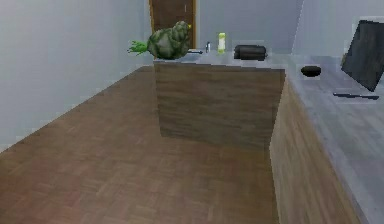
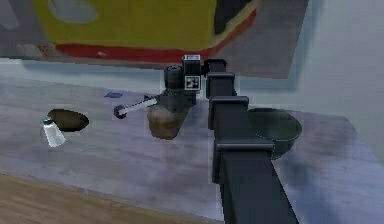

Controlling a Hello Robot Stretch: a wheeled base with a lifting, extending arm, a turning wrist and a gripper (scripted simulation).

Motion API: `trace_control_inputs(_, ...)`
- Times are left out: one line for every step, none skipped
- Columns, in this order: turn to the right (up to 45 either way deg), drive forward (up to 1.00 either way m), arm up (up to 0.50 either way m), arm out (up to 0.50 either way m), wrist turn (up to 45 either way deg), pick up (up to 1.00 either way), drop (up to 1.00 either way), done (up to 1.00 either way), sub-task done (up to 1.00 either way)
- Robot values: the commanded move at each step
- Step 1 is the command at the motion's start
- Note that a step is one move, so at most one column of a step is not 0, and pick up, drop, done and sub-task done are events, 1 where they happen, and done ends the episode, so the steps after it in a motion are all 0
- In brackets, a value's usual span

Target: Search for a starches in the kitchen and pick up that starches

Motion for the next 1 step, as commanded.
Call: trace_control_inputs(0.0,0.0,0.0,0.0,33.0,0.0,0.0,0.0,0.0)
